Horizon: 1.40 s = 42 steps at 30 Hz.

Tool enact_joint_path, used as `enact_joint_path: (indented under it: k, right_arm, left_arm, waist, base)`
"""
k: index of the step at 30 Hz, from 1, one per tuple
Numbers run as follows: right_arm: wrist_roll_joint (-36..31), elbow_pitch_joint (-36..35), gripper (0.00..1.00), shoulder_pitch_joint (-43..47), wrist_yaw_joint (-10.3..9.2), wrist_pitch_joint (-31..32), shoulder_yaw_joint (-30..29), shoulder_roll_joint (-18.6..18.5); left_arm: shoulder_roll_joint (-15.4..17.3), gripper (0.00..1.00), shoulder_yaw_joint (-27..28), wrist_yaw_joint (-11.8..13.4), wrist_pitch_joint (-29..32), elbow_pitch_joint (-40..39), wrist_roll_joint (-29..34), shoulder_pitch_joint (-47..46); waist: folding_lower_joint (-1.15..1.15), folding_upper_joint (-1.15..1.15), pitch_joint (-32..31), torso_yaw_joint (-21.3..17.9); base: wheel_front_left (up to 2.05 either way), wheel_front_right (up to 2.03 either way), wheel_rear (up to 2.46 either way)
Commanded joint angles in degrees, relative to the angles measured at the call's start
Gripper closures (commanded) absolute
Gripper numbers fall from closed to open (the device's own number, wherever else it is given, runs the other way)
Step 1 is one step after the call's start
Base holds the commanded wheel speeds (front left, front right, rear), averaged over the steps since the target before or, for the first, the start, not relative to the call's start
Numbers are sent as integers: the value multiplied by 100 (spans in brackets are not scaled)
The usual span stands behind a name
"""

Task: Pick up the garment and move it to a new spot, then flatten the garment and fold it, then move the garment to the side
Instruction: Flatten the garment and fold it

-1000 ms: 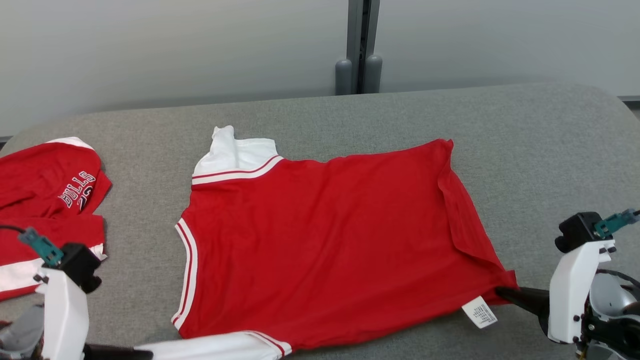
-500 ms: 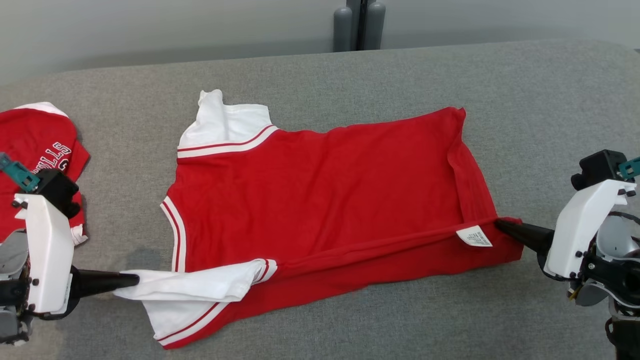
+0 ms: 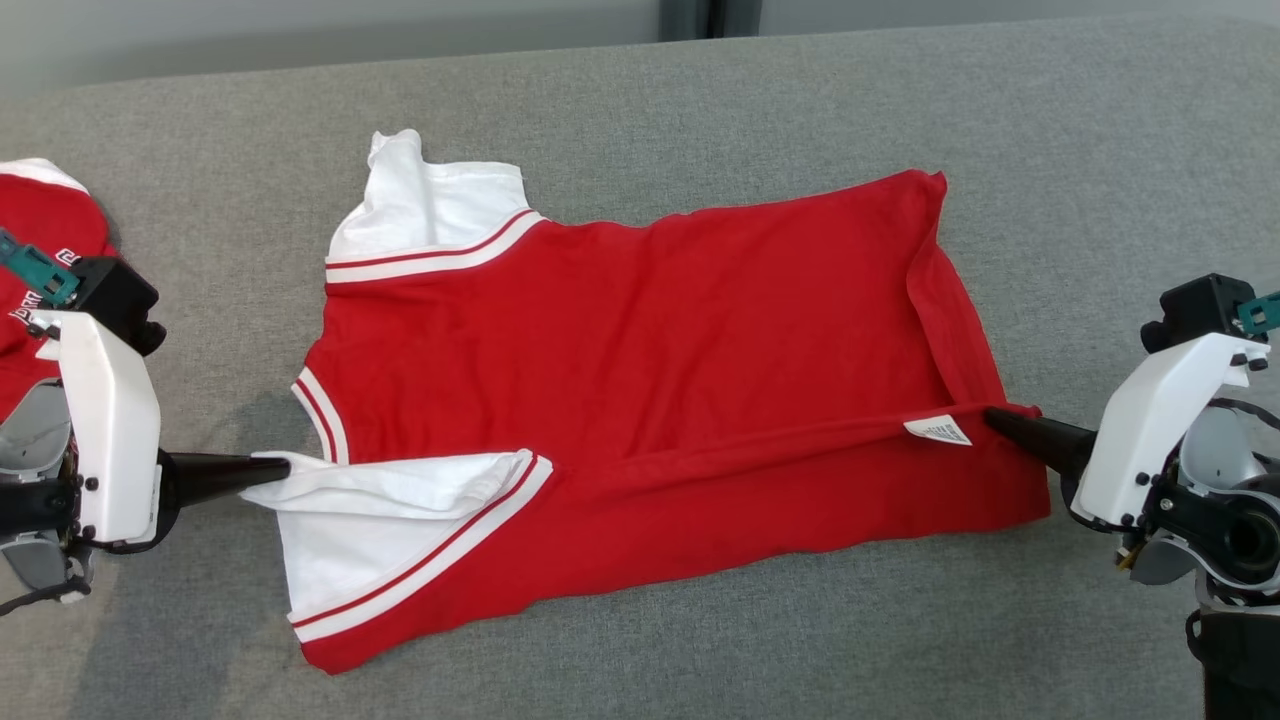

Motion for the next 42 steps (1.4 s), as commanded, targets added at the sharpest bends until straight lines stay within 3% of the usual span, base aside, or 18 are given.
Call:
enact_joint_path:
  k: [1,8,9,10,11,18,24,34,42]
  right_arm:
    - [-44,18,100,-79,1,-49,-4,2]
    - [-118,134,98,-193,1,-172,130,55]
    - [-128,144,84,-201,1,-189,145,62]
    - [-129,164,40,-206,1,-222,148,63]
    - [-130,182,0,-204,1,-243,154,64]
    - [-45,269,0,-150,1,-499,183,60]
    - [125,168,0,-69,1,-1089,346,-121]
    - [318,-31,0,434,1,-3722,1003,-758]
    - [133,139,0,837,1,-5421,1321,-951]
  left_arm:
    - [-32,100,37,-25,-28,54,32,-84]
    - [-321,100,79,-54,-93,372,203,-232]
    - [-352,80,88,-56,-116,389,231,-247]
    - [-368,22,71,-57,-109,398,247,-242]
    - [-374,0,53,-58,-83,404,258,-223]
    - [-465,0,120,-47,-393,530,418,-77]
    - [-467,0,280,-47,-926,412,535,81]
    - [-360,0,559,-34,-3244,312,1399,820]
    - [-412,0,752,604,-5096,174,1887,1688]
  waist:
    - [0,0,35,-18]
    - [0,0,128,-77]
    - [0,0,130,-84]
    - [0,0,126,-91]
    - [0,0,117,-95]
    - [0,0,-102,-84]
    - [0,0,-468,-66]
    - [0,0,-1180,4]
    - [0,0,-1446,52]
  base:
    - [0,0,0]
    - [0,0,0]
    - [0,0,0]
    - [0,0,0]
    - [0,0,0]
    - [0,0,0]
    - [0,0,0]
    - [0,0,0]
    - [0,0,0]
